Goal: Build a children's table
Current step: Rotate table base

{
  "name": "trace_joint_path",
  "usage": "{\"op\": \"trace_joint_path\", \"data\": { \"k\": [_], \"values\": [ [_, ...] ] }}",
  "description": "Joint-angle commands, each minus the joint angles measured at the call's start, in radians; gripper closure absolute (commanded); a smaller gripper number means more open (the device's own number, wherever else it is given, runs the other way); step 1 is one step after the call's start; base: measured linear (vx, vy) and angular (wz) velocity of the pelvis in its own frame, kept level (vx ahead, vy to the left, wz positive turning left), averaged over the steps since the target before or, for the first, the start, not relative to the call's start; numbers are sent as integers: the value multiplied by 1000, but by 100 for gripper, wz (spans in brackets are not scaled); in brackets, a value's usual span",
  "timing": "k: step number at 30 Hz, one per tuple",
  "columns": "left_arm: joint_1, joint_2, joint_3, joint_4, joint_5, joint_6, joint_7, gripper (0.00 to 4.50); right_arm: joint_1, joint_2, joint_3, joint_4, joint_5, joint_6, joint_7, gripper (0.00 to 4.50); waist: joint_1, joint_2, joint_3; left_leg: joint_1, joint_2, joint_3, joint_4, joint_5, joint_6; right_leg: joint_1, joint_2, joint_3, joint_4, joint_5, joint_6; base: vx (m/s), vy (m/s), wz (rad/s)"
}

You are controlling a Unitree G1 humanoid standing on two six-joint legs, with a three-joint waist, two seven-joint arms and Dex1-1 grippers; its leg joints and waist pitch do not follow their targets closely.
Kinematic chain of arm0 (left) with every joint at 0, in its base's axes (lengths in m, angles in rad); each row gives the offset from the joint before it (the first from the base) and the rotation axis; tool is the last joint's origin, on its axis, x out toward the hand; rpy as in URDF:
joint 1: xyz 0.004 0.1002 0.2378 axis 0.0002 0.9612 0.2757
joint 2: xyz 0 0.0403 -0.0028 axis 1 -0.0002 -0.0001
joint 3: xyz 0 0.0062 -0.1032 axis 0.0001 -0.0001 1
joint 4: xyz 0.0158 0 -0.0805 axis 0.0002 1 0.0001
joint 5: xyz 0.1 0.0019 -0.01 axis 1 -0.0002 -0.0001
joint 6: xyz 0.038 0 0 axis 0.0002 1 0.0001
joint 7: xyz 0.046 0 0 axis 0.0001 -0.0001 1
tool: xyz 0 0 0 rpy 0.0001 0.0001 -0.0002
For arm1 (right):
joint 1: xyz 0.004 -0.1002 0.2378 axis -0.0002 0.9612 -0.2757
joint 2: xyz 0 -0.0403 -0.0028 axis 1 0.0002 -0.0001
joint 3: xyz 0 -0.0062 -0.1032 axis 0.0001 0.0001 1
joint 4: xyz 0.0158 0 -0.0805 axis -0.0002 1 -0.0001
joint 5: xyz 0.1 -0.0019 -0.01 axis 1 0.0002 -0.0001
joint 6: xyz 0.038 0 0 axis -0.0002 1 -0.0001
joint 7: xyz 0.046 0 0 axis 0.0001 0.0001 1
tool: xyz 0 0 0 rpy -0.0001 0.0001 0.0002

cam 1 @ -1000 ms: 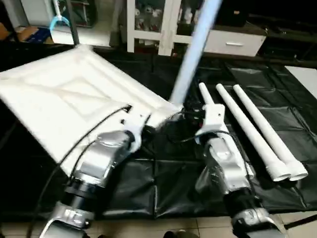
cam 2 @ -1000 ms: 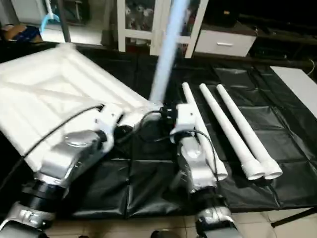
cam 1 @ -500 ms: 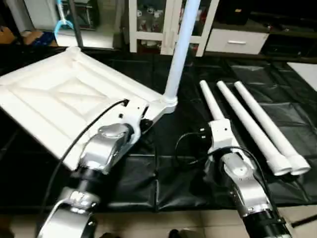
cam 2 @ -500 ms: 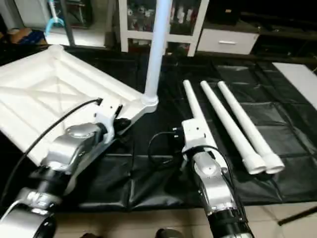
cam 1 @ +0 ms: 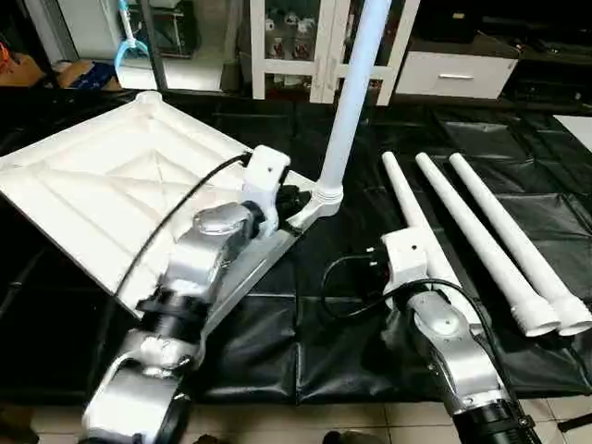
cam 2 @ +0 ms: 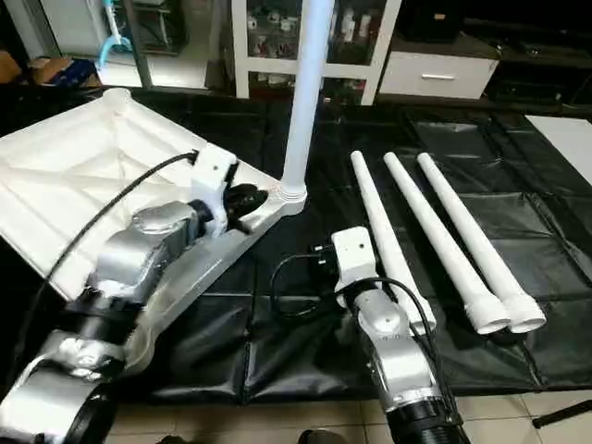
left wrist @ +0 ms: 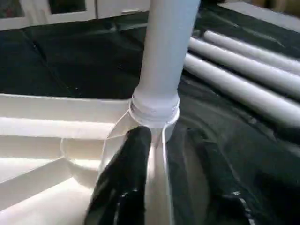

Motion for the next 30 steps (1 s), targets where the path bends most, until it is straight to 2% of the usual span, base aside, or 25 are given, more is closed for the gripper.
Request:
{"op": "trace_joint_path", "data": {
  "k": [1, 2, 4, 5, 7, 8, 9, 10, 11, 12, 14, 16, 17, 18, 19, 21, 24, 27, 30],
  "values": [
    [24, 51, -29, -67, -1, 22, -88, 285, 8, -7, 3, -27, -7, 19, 6, 89, 7, 3, -80, 15, 11, 2, -72, -237, 39, 62, -30, 29, -54, -248, -176, 0, 0, 0],
    [40, 87, -38, -97, -8, 28, -129, 285, 10, -7, 6, -31, -9, 22, 12, 89, 5, 5, -78, 21, 14, 2, -73, -251, 29, 57, -29, 30, -53, -260, -174, 0, 0, 0],
    [72, 174, -38, -163, -25, 52, -204, 285, 14, -10, 11, -38, -13, 24, 25, 89, 5, 7, -75, 23, 14, 3, -75, -272, 12, 55, -28, 32, -54, -275, -170, 0, 0, 0],
    [89, 227, -32, -197, -34, 67, -242, 285, 17, -13, 15, -43, -13, 24, 35, 89, 7, 13, -75, 26, 16, 1, -78, -287, 0, 53, -29, 32, -52, -281, -171, 0, 0, 0],
    [109, 299, -21, -233, -42, 83, -295, 285, 23, -16, 22, -51, -13, 26, 49, 89, 6, 14, -71, 33, 14, 4, -79, -320, -13, 46, -24, 34, -56, -298, -165, 0, 0, 0],
    [136, 416, -4, -268, -43, 95, -373, 285, 31, -19, 31, -61, -13, 30, 62, 89, 6, -11, -70, 29, 13, 5, -78, -324, -11, 49, -28, 34, -56, -327, -157, 0, 0, 0],
    [136, 416, -4, -268, -43, 95, -373, 285, 31, -19, 31, -61, -13, 30, 62, 89, 3, 0, -64, 21, 13, 2, -86, -334, -18, 49, -28, 37, -54, -371, -138, 0, 0, 0],
    [149, 467, 6, -281, -43, 105, -404, 285, 33, -21, 34, -64, -13, 32, 67, 89, 2, 3, -62, 24, 12, 0, -85, -354, -28, 45, -28, 36, -55, -398, -127, 0, 0, 0],
    [159, 505, 14, -290, -41, 115, -423, 285, 33, -23, 37, -64, -14, 33, 71, 89, -2, 4, -61, 34, 13, -2, -85, -397, -46, 37, -27, 36, -61, -433, -115, 0, 0, 0],
    [183, 562, 23, -306, -41, 125, -455, 285, 33, -29, 44, -67, -17, 35, 77, 89, -1, -6, -59, 34, 13, -4, -85, -415, -52, 37, -29, 36, -62, -462, -106, 0, 0, 0],
    [199, 588, 28, -311, -38, 128, -464, 285, 33, -32, 47, -69, -17, 37, 82, 89, -4, -5, -58, 35, 12, -4, -86, -432, -56, 33, -28, 38, -66, -484, -98, 0, 0, 0],
    [234, 642, 26, -330, -25, 140, -487, 285, 32, -37, 52, -72, -20, 42, 92, 89, 0, -3, -57, 42, 13, -5, -86, -457, -60, 25, -29, 40, -70, -501, -95, 0, 0, 0],
    [257, 678, 16, -341, -14, 150, -501, 285, 31, -40, 54, -73, -22, 45, 97, 89, -2, -3, -57, 35, 13, -8, -89, -460, -63, 31, -29, 39, -67, -504, -91, 0, 0, 0],
    [270, 703, 0, -348, -2, 154, -508, 285, 32, -41, 55, -74, -23, 46, 99, 89, -8, -25, -57, 32, 13, -6, -88, -460, -59, 30, -27, 38, -70, -516, -85, 0, 0, 0],
    [272, 708, -3, -349, 0, 155, -510, 285, 32, -41, 55, -74, -23, 46, 99, 89, -2, -18, -58, 36, 13, -8, -87, -458, -60, 29, -30, 39, -67, -525, -82, 0, 0, 0],
    [302, 733, -33, -362, 9, 161, -520, 285, 34, -42, 57, -76, -24, 48, 102, 89, -2, -12, -54, 42, 13, -9, -89, -484, -69, 21, -29, 40, -74, -540, -79, 0, 0, 0],
    [336, 729, -66, -382, 5, 166, -521, 285, 37, -41, 60, -83, -26, 52, 105, 89, -5, -18, -55, 40, 14, -14, -91, -520, -80, 23, -29, 38, -73, -542, -78, 0, 0, 0],
    [344, 704, -100, -399, 16, 175, -514, 285, 37, -45, 58, -85, -26, 51, 106, 89, -5, -13, -57, 42, 13, -14, -89, -526, -81, 22, -29, 40, -75, -531, -80, 0, 0, 0],
    [343, 693, -111, -405, 17, 176, -517, 285, 38, -46, 57, -86, -27, 51, 106, 89, -6, -19, -59, 40, 11, -14, -87, -522, -79, 24, -28, 38, -75, -530, -78, 0, 0, 0]
  ]
}}
